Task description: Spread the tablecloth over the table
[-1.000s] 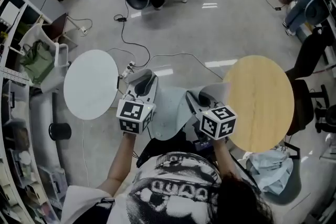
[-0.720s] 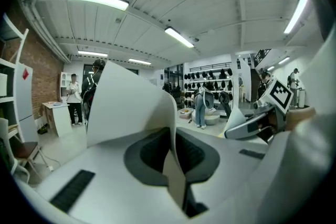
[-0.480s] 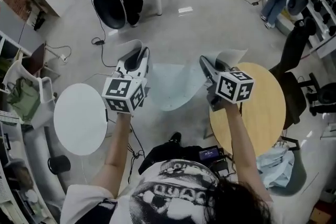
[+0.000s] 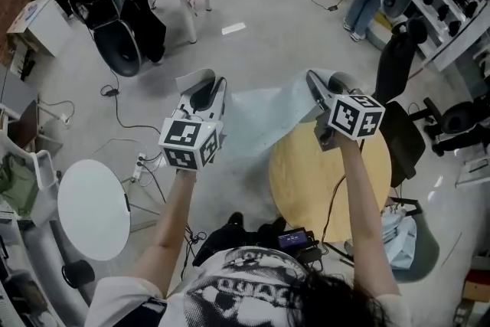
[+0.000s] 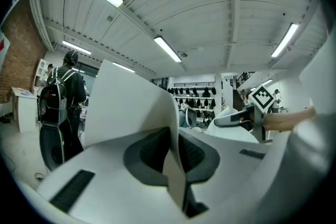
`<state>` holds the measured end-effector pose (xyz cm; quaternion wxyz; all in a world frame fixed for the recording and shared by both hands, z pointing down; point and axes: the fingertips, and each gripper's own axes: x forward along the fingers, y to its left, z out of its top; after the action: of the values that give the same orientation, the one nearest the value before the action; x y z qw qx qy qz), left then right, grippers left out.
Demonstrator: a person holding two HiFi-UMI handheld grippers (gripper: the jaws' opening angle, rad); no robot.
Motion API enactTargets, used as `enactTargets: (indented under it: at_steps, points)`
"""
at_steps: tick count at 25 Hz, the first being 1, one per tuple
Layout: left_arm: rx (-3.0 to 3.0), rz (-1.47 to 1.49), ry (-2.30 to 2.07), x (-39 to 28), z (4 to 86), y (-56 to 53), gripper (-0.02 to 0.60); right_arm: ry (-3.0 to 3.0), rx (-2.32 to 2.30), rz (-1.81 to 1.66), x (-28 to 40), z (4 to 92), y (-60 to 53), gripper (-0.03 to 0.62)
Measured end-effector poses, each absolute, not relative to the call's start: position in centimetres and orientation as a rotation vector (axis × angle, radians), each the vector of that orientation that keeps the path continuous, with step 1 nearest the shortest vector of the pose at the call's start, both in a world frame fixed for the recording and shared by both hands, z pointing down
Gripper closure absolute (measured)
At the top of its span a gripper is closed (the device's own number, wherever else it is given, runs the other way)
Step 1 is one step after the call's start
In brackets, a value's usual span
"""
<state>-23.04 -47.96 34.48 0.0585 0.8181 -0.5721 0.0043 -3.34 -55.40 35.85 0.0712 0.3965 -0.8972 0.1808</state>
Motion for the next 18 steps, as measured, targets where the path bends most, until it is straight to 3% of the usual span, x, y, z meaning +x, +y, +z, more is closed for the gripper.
enactTargets:
  at_steps: [11,18]
  points:
    - [2.532,-0.073,-1.601,-11.0,32.8,-54.6,0.568,-2.698,1.198,0.426,9.0,32.3,-65.5,0.585]
    - [2.603,-0.18,-1.48,-2.4,28.9,-56.3,0.568,-2.701,1.323,0.344,19.9,27.5,-65.9,0.583]
